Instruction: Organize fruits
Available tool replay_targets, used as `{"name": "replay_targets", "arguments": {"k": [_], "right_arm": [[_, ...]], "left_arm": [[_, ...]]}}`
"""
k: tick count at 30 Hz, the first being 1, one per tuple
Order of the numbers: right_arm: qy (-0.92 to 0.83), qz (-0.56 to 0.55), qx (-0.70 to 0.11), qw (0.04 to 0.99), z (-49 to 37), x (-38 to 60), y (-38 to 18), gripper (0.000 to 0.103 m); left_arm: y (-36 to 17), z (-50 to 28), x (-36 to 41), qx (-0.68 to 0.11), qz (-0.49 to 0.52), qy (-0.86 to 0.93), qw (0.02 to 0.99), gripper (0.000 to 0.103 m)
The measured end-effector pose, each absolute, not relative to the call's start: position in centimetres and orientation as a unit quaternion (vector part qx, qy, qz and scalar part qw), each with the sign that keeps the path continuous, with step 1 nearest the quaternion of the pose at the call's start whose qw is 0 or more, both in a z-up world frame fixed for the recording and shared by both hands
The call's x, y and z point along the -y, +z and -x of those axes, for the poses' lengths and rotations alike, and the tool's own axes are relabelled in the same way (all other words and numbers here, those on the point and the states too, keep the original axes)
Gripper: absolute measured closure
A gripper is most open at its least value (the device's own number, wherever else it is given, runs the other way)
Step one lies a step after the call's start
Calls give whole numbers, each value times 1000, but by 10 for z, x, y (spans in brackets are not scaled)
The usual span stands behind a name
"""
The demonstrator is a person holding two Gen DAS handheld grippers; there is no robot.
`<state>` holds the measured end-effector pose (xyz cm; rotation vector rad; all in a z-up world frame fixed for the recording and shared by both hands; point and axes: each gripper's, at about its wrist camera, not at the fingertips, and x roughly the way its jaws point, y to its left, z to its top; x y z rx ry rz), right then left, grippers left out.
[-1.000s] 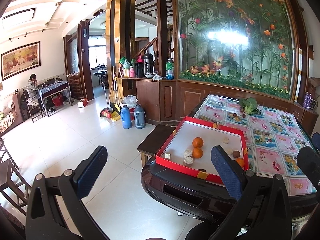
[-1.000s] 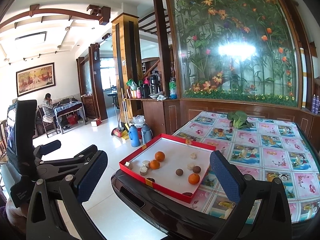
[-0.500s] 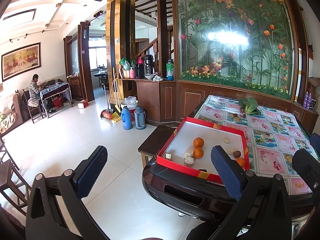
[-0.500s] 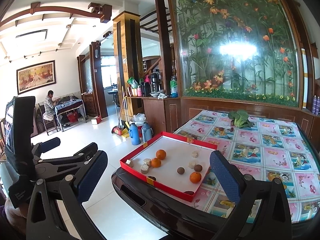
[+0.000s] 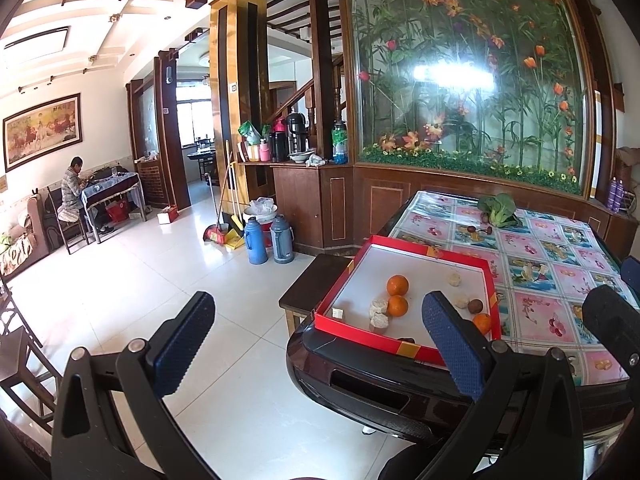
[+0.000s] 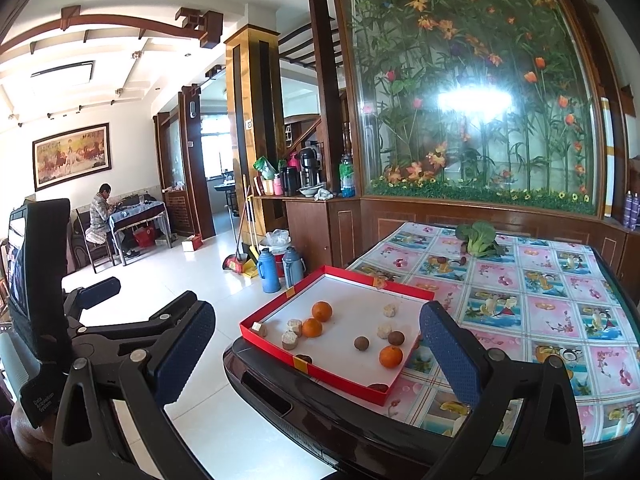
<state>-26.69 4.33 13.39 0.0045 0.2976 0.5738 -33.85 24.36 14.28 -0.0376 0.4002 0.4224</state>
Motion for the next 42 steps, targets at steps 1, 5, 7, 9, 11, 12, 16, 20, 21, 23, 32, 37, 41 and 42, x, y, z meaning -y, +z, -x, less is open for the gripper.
{"name": "replay_targets", "arguments": {"k": [1,5,7,9,11,12,16,20,21,23,32,37,41,42], "right_arm": [[282,-3,-146,948,266,-44,135,1],[282,-3,-147,948,267,-43,134,1],[282,-3,-147,948,267,-44,135,1],[282,-4,-148,948,267,-44,134,1],[281,-3,-147,948,268,-44,136,1],[281,-2,-146,948,268,-44,136,1],[282,-3,-148,948,267,-45,136,1],[281,-3,-149,948,266,-44,138,1],[281,-2,-149,948,267,-43,138,1],[281,-4,-149,948,267,-43,138,1],[283,2,-151,947,268,-43,139,1],[284,7,-151,947,265,-48,139,1],[284,7,-152,947,265,-50,140,1],[284,7,-151,947,265,-50,140,1]], "left_arm": [[143,339,-244,-197,18,208,958,0],[143,338,-242,-198,17,206,958,0],[143,338,-242,-198,17,206,958,0],[143,338,-242,-198,17,205,958,0],[143,338,-242,-199,17,204,958,0],[142,338,-241,-199,16,204,958,0],[142,338,-241,-200,16,203,958,0],[141,338,-241,-200,17,203,958,0],[140,338,-241,-200,17,203,958,0],[139,338,-242,-201,18,203,958,0],[138,339,-244,-201,19,205,958,0],[138,339,-246,-201,23,208,957,0],[138,339,-248,-201,23,210,957,0],[138,340,-249,-201,23,211,956,0]]}}
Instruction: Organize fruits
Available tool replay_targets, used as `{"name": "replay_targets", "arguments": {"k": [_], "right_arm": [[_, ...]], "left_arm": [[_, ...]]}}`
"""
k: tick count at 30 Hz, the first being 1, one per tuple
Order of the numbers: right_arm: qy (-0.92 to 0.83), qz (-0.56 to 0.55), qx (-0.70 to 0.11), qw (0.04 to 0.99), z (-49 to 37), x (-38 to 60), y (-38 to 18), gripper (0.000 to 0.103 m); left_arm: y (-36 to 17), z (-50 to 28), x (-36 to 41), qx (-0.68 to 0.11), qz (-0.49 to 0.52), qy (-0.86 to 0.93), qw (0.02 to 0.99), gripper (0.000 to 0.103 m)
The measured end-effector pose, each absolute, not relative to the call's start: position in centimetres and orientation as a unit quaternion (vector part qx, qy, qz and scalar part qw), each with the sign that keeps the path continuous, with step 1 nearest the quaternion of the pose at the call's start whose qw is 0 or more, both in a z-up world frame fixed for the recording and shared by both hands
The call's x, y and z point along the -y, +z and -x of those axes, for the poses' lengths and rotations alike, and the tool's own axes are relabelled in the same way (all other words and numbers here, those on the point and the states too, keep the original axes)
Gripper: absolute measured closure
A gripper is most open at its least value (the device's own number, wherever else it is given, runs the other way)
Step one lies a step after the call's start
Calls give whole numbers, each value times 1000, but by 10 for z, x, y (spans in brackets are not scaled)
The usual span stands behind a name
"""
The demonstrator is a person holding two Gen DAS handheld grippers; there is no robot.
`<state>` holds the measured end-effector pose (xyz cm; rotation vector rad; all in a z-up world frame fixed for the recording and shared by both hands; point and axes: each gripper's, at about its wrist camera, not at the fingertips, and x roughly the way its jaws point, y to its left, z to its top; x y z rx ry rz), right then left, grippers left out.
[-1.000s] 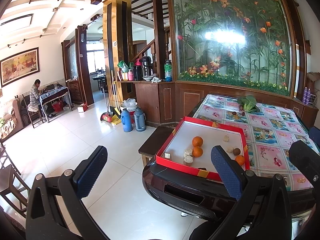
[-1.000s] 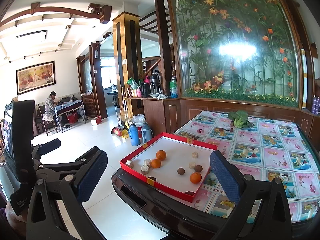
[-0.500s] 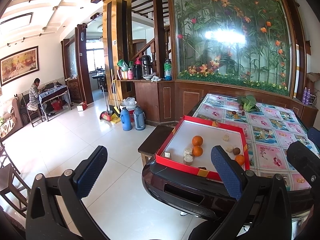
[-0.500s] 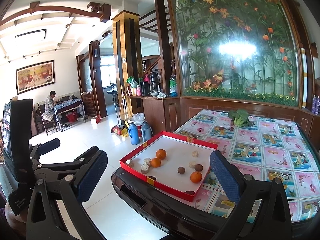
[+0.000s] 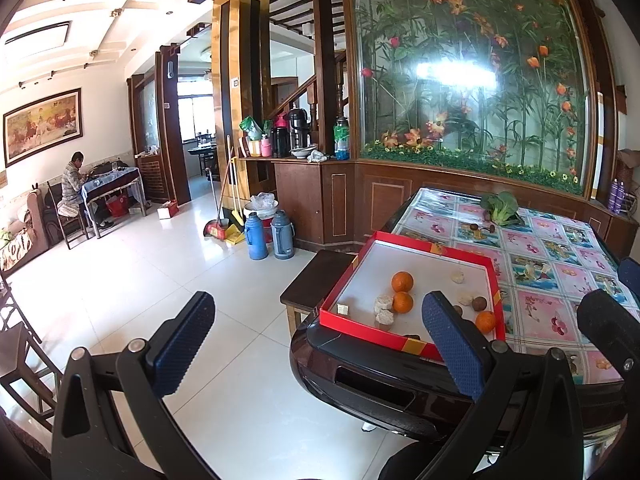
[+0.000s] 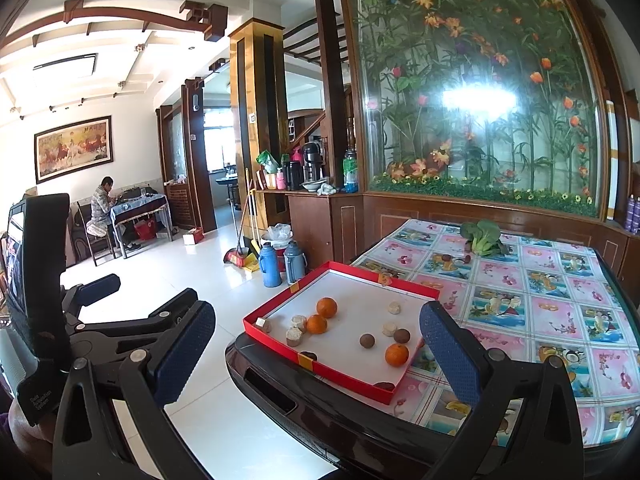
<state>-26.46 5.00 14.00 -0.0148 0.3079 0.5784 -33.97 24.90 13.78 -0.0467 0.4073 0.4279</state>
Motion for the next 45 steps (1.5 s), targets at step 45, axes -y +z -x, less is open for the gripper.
{"name": "replay_targets", "arguments": {"k": [45], "right_arm": [[299,-36,-274,913,146,-90,96,1]], "left_arm": [[102,258,-313,-295,15,279,914,0]]}}
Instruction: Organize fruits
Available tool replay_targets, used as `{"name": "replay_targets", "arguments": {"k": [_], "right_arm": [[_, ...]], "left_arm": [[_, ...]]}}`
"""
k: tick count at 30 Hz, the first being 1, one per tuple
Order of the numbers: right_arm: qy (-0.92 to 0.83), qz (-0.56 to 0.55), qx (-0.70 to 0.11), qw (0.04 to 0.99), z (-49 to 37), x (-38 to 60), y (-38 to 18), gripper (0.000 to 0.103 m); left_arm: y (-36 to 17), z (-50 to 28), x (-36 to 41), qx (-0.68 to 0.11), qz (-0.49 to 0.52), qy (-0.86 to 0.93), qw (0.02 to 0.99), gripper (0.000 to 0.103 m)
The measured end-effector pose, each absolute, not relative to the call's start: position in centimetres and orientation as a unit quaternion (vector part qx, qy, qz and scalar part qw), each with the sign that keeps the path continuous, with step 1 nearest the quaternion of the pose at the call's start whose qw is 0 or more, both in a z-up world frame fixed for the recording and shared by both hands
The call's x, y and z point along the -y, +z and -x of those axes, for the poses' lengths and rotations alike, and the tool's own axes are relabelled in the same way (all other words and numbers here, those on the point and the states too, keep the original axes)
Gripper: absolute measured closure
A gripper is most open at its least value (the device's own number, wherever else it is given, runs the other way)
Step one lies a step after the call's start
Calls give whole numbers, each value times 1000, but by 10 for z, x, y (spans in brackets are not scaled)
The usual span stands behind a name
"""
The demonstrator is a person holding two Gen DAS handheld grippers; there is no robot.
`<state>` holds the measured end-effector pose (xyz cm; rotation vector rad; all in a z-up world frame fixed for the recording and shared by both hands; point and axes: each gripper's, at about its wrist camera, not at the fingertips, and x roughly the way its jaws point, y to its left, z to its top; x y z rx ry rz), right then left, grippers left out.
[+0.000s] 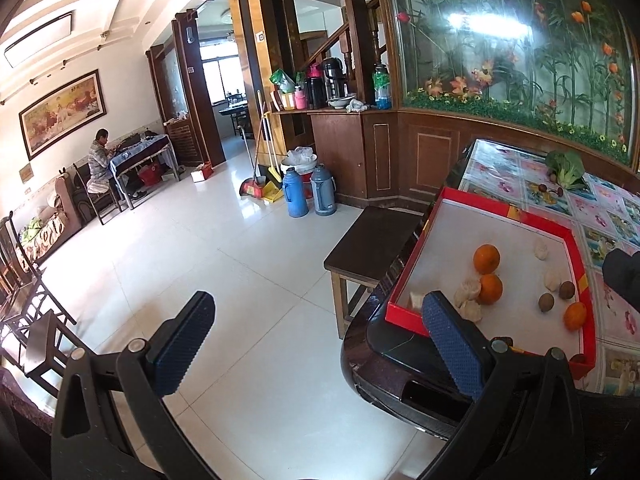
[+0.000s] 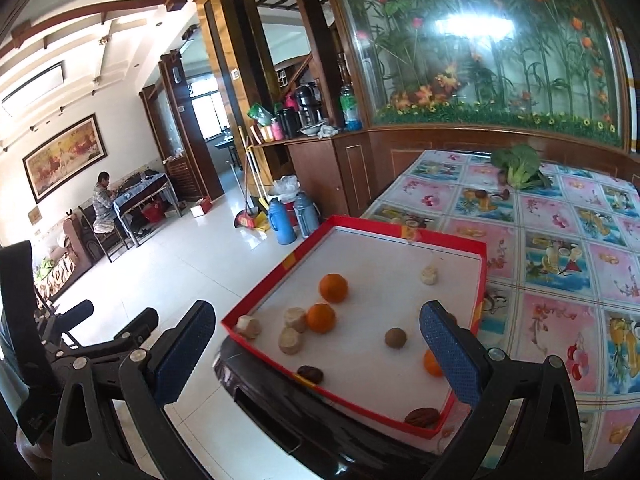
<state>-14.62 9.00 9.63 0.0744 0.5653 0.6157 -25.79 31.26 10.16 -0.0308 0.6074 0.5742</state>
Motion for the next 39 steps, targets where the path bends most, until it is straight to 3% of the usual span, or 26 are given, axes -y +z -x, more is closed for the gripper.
{"name": "replay_targets", "arguments": {"k": [14,39], "right_arm": [[303,-12,-252,919,141,-78,107,1],[288,-10,-124,950,205,-53,159,1]], "left_arm": [[119,227,-285,-302,7,266,916,0],[173,287,-251,-224,-10,248,942,0]]}}
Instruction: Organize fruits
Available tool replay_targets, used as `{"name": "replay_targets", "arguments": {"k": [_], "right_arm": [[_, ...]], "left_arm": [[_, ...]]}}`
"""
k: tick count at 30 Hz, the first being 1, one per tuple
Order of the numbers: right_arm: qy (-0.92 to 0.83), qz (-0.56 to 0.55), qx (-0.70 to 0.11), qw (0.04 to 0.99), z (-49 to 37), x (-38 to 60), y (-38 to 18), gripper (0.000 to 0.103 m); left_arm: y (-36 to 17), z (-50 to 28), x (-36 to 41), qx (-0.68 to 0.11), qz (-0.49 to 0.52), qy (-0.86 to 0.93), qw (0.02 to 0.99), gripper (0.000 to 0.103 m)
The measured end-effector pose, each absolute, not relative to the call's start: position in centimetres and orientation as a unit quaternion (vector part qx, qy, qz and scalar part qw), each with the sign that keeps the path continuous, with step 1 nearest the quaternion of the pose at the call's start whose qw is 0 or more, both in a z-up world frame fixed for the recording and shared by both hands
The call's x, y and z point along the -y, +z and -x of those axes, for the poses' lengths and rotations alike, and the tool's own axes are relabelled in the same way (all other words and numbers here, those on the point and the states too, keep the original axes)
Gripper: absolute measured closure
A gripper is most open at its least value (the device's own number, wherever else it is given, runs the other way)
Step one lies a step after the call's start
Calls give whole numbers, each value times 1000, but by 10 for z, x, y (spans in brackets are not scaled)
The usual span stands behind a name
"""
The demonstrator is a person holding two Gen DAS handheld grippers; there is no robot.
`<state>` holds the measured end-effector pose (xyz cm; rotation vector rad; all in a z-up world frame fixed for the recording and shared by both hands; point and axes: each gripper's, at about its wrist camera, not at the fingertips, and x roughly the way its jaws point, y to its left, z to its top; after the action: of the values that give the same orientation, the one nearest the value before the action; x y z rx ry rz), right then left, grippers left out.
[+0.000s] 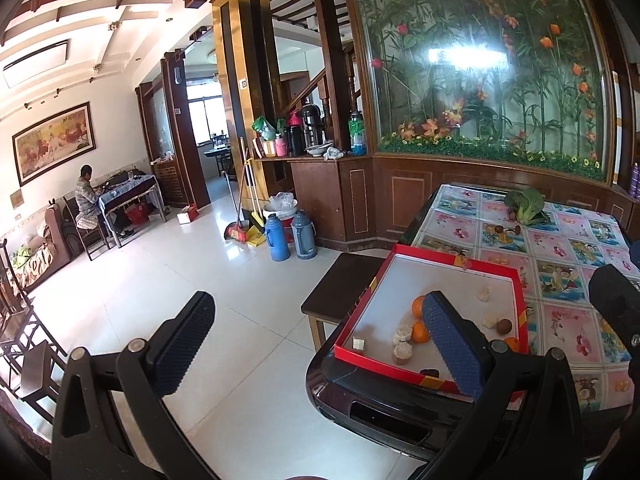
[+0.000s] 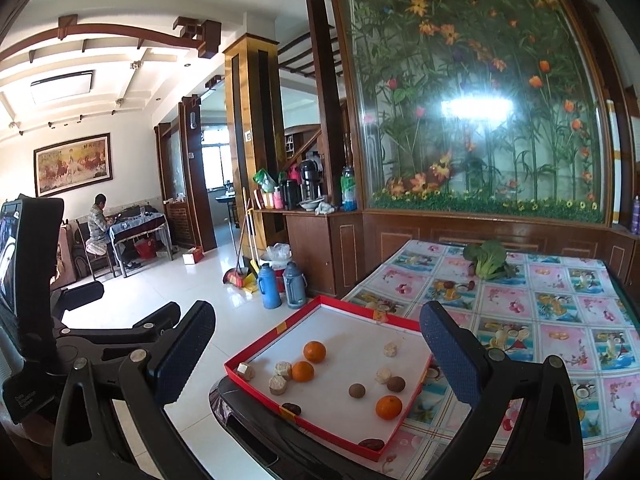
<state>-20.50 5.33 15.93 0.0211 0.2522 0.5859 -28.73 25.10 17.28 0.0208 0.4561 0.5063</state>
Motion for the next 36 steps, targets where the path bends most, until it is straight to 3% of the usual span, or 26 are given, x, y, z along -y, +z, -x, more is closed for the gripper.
{"name": "replay_targets", "arguments": {"k": [36], "right_arm": [[301,-19,-115,946,176,-51,150,1]], "left_arm": [[188,252,-251,-226,-6,268,937,0]]}}
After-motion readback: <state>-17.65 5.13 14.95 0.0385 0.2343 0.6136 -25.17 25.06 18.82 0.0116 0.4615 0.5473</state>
